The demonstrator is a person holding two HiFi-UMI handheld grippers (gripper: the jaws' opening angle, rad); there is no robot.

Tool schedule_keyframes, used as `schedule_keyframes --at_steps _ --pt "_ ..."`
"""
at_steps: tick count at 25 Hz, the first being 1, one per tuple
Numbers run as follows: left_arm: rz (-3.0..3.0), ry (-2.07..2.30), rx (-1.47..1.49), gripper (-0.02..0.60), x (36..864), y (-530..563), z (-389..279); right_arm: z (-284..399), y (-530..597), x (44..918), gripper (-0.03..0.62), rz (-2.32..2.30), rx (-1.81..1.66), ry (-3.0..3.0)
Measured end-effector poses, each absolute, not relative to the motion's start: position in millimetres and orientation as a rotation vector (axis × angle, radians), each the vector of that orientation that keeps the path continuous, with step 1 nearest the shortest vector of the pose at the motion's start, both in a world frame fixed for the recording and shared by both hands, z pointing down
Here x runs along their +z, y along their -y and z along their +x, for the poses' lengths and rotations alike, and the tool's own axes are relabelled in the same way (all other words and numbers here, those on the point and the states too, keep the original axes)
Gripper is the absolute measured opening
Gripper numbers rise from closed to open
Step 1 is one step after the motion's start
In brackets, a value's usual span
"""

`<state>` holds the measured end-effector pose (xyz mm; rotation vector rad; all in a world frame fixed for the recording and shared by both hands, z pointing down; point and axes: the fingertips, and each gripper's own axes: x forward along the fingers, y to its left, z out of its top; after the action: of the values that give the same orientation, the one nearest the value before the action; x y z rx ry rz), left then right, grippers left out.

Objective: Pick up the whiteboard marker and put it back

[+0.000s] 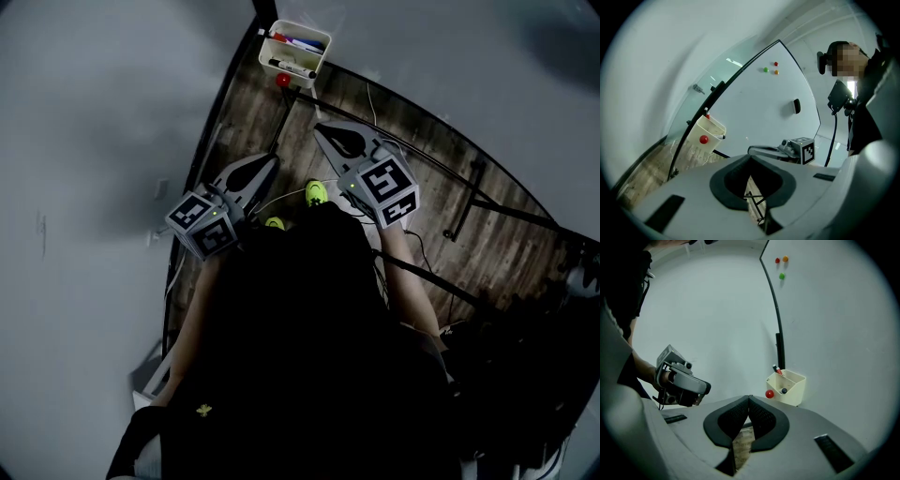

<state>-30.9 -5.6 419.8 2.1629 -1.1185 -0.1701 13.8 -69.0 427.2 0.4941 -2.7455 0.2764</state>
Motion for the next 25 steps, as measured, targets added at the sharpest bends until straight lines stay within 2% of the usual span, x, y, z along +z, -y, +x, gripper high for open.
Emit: schedule_keyframes --at_steps 25 --pt "2.299 0.901 -0.219 0.02 410 -139 -56 -19 -90 404 0.002 0.676 0.299 2.713"
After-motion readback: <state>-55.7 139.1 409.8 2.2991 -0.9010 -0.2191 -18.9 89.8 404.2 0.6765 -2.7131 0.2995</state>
